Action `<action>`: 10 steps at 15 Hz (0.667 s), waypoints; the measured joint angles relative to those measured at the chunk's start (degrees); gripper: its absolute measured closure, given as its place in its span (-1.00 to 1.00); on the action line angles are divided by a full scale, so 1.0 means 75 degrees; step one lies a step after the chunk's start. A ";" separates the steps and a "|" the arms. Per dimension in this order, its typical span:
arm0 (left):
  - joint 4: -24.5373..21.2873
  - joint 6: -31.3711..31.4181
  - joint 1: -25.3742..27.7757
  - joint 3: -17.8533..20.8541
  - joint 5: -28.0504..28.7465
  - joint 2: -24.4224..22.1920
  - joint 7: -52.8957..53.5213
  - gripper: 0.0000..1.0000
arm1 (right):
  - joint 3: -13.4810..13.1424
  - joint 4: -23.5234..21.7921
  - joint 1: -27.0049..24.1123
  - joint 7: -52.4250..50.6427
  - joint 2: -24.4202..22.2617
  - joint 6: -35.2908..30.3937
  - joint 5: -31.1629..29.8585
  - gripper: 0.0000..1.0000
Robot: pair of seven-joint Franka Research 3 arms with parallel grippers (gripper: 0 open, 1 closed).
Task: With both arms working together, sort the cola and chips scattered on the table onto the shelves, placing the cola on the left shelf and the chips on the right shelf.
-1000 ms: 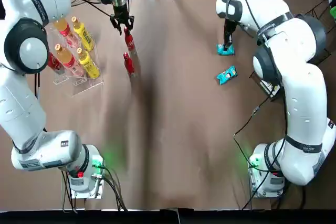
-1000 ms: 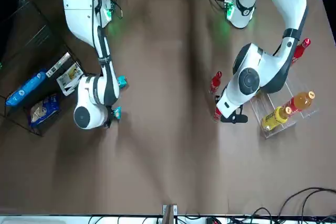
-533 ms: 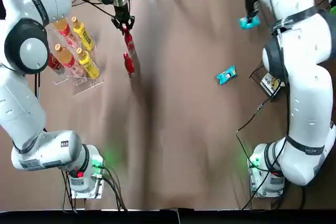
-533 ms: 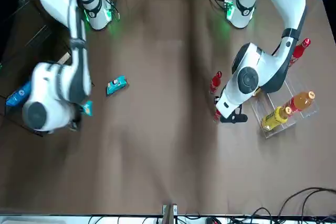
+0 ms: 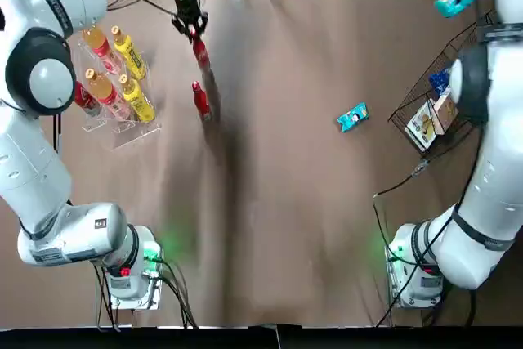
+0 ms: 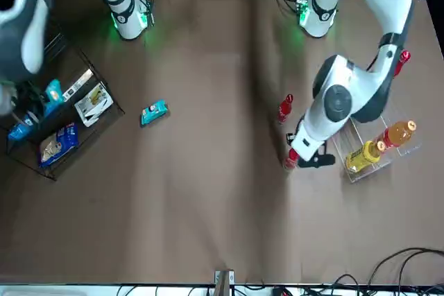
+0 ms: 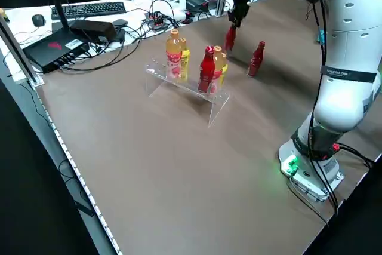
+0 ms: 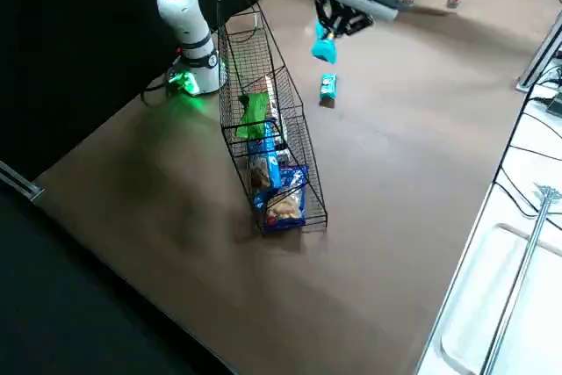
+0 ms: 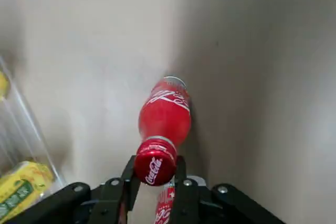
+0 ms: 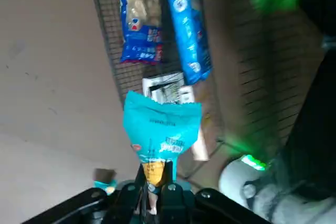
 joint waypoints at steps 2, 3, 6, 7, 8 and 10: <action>0.0531 -0.0622 0.0093 0.0002 0.0008 -0.0145 0.0047 0.40 | 0.0003 0.0002 0.0000 -0.0640 -0.0456 -0.0399 -0.0546 0.77; 0.0760 -0.1079 0.0127 0.0001 0.0010 -0.0280 0.0137 0.40 | 0.0006 0.0001 0.0000 -0.0949 -0.0597 -0.0617 -0.0829 0.77; 0.1141 -0.2267 0.0322 -0.0016 0.0010 -0.0876 0.0709 0.40 | 0.0008 0.0004 0.0001 -0.1685 -0.0770 -0.1200 -0.1517 0.77; 0.1194 -0.2840 0.0581 -0.0020 0.0010 -0.1326 0.1284 0.40 | -0.0042 0.0006 -0.0010 -0.1798 -0.0856 -0.1374 -0.1726 0.77; 0.1199 -0.3105 0.0744 -0.0023 0.0010 -0.1542 0.1604 0.40 | -0.0124 0.0006 -0.0021 -0.1826 -0.0883 -0.1375 -0.1797 0.77; 0.1203 -0.3487 0.1145 -0.0025 -0.0077 -0.1932 0.2264 0.40 | -0.0269 -0.0001 -0.0181 -0.1854 -0.0895 -0.1375 -0.1939 0.77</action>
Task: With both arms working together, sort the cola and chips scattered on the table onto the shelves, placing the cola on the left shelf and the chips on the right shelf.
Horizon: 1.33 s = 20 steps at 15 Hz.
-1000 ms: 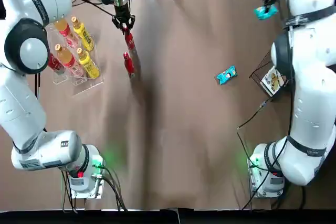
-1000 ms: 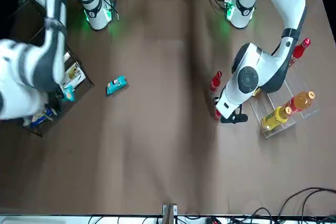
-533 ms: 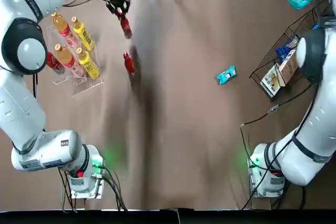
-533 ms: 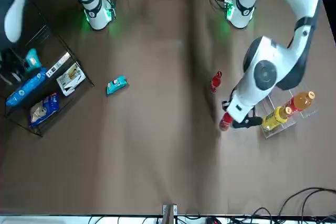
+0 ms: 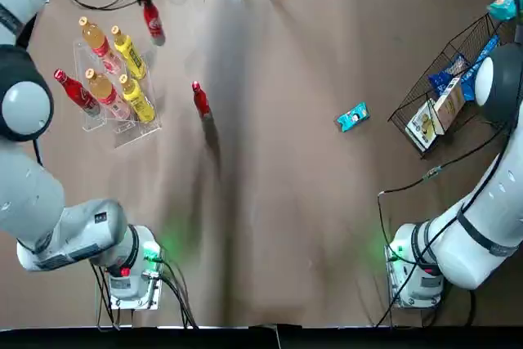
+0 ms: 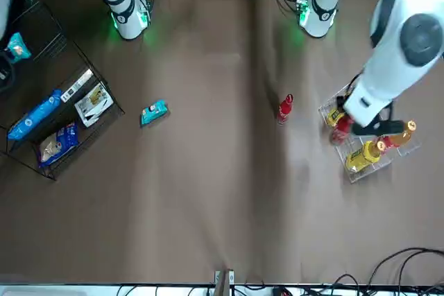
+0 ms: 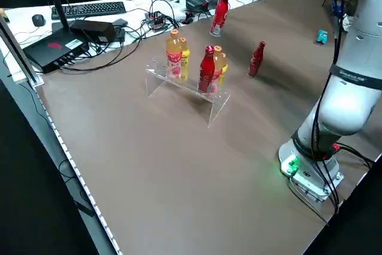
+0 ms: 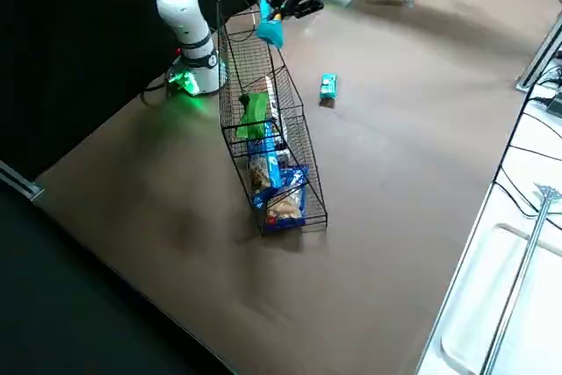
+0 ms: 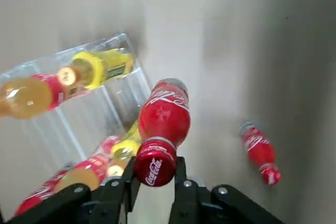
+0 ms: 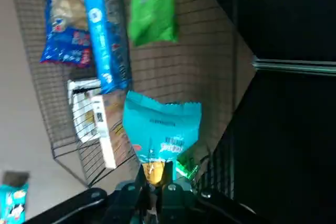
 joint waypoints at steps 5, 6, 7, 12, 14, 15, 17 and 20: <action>0.0001 -0.0921 0.1134 0.0008 -0.0386 -0.0777 0.1818 0.40 | -0.0021 -0.0497 -0.0677 -0.0137 -0.0001 0.0455 -0.0005 0.77; 0.0001 -0.1035 0.1302 0.0014 -0.0394 -0.0882 0.1963 0.40 | -0.0012 -0.0640 -0.0680 -0.0137 0.0001 0.0553 -0.0004 0.77; 0.0002 -0.1135 0.1436 0.0018 -0.0395 -0.0974 0.2072 0.40 | 0.0015 -0.0763 -0.0675 -0.0137 0.0003 0.0637 -0.0003 0.77; -0.0017 -0.1465 0.2157 0.0027 -0.0404 -0.1326 0.2861 0.40 | 0.0099 -0.1149 -0.0612 -0.0137 0.0043 0.1091 -0.0003 0.77; -0.0039 -0.1466 0.2281 0.0036 -0.0407 -0.1339 0.2917 0.40 | 0.0095 -0.1229 -0.0623 -0.0139 0.0043 0.1204 -0.0003 0.74; -0.0060 -0.1466 0.2295 0.0037 -0.0409 -0.1339 0.2917 0.40 | 0.0096 -0.1262 -0.0623 -0.0154 0.0043 0.1227 -0.0003 0.74; -0.0122 -0.1466 0.2293 0.0030 -0.0418 -0.1339 0.2917 0.40 | 0.0102 -0.1283 -0.0616 -0.0345 0.0043 0.1231 -0.0003 0.53; -0.0249 -0.1460 0.2293 0.0031 -0.0427 -0.1334 0.2917 0.40 | 0.0113 -0.1279 -0.0510 -0.0575 0.0043 0.1202 -0.0005 0.31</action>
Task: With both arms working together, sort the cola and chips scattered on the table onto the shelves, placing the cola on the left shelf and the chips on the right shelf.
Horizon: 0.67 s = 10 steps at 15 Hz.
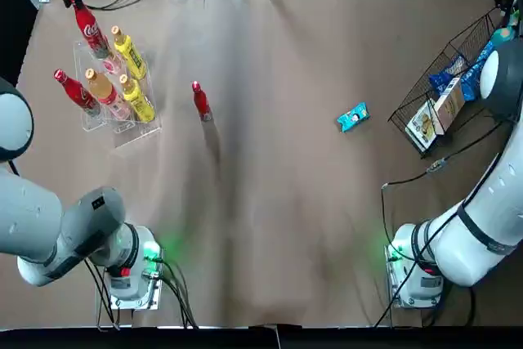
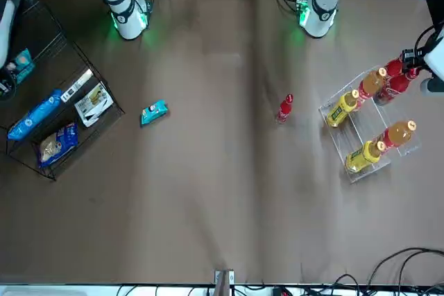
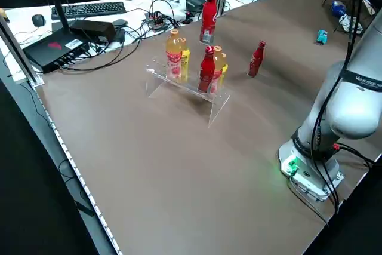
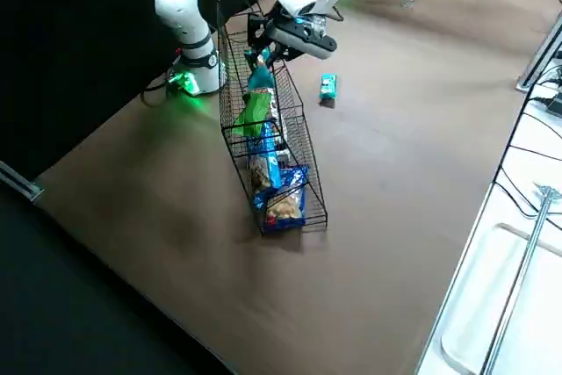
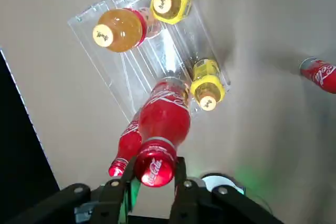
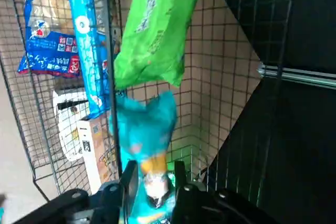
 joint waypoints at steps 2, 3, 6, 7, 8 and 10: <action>-0.0209 0.0148 0.0001 0.0007 0.0000 0.0010 0.0000 0.40 | -0.0002 0.0080 0.0095 -0.0056 -0.0008 -0.0102 -0.0022 0.30; -0.0259 0.0187 0.0005 0.0008 0.0000 0.0014 0.0000 0.40 | -0.0006 0.0134 0.0095 -0.0130 -0.0020 -0.0152 -0.0022 0.30; -0.0325 0.0233 0.0080 0.0011 -0.0001 0.0019 0.0001 0.40 | -0.0011 0.0550 0.0100 -0.0361 -0.0049 -0.0765 -0.0022 0.30; -0.0326 0.0238 0.0104 0.0015 -0.0001 0.0019 0.0006 0.40 | -0.0004 0.0782 0.0122 -0.0396 -0.0065 -0.1008 -0.0003 0.30; -0.0326 0.0241 0.0119 0.0020 -0.0001 0.0018 0.0027 0.40 | 0.0003 0.0980 0.0183 -0.0435 -0.0092 -0.1232 0.0077 0.30; -0.0328 0.0242 0.0182 0.0023 0.0000 0.0018 0.0142 0.40 | 0.0013 0.1230 0.0432 -0.0448 -0.0138 -0.1541 0.0357 0.30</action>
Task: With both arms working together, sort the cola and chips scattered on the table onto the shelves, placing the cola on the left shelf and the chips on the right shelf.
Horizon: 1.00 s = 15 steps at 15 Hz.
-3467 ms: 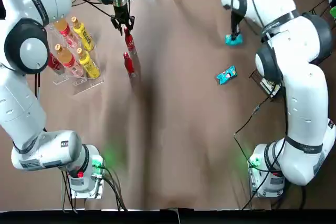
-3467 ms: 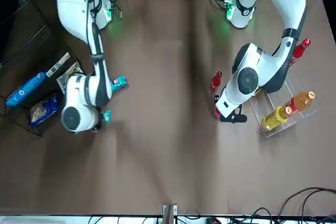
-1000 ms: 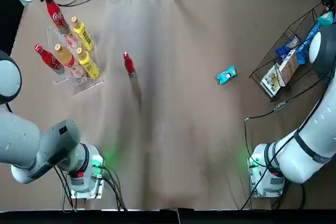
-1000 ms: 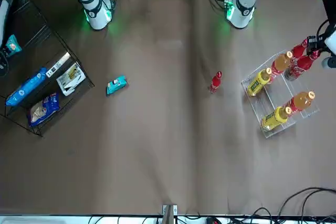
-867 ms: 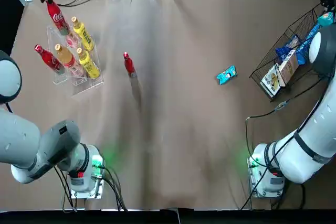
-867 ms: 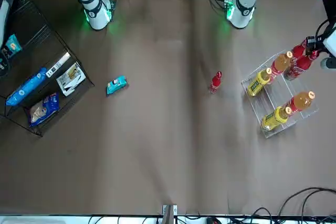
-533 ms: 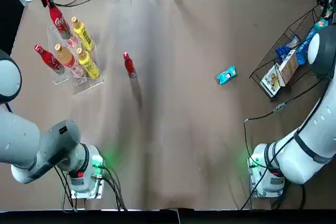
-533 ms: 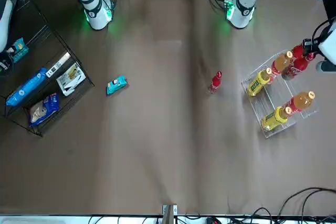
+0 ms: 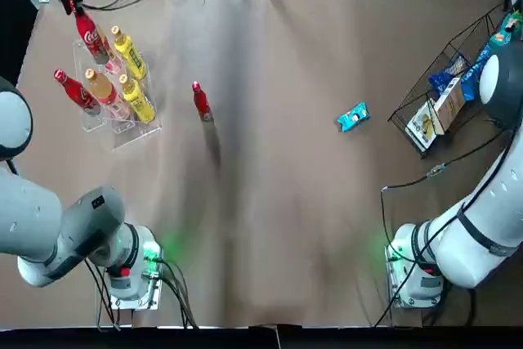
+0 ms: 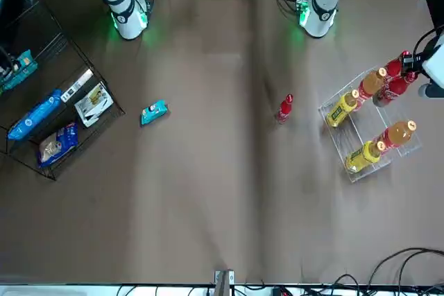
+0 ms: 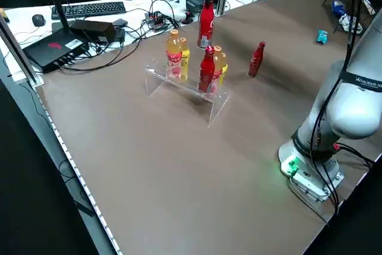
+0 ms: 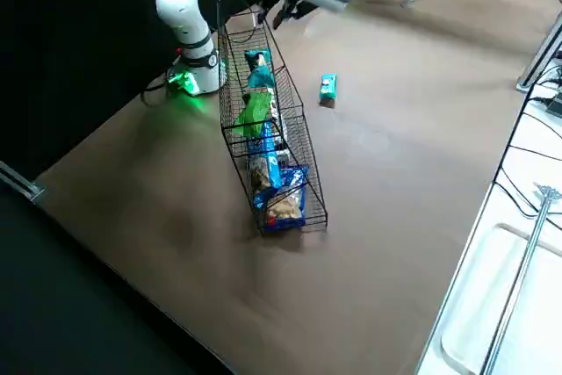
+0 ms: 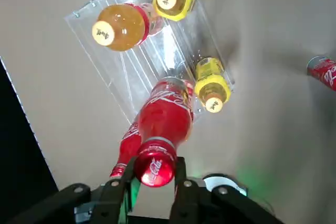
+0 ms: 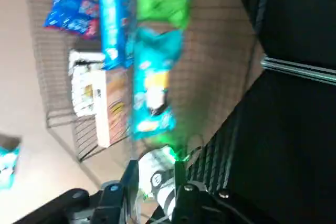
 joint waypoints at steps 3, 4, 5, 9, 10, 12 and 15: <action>-0.0004 0.0058 0.0160 0.0011 0.0001 0.0000 0.0343 0.40 | 0.0017 0.0072 0.0450 0.0079 0.0003 0.0058 0.0978 0.28; -0.0019 0.0109 0.0191 0.0015 0.0002 0.0000 0.0446 0.40 | 0.0030 0.0069 0.0513 0.0091 0.0020 0.0238 0.1340 0.21; -0.0041 0.0171 0.0228 0.0016 0.0005 0.0001 0.0581 0.40 | 0.0045 0.0053 0.0540 0.0092 0.0041 0.0515 0.1679 0.08; -0.0342 0.0515 0.0566 0.0027 0.0009 0.0006 0.1269 0.40 | 0.0087 -0.0698 0.0584 0.0094 0.0096 0.1671 0.2916 -0.02; -0.0405 0.0563 0.0659 0.0034 0.0009 0.0011 0.1428 0.40 | 0.0115 -0.1034 0.0679 0.0205 0.0127 0.1987 0.3020 -0.15; -0.0487 0.0599 0.0813 0.0041 0.0010 0.0012 0.1673 0.40 | 0.0162 -0.1778 0.1032 0.0805 0.0227 0.2650 0.3101 -0.48; -0.0542 0.0711 0.1013 0.0047 0.0011 0.0012 0.2000 0.40 | 0.0193 -0.2696 0.1641 0.1750 0.0372 0.3582 0.3116 -1.00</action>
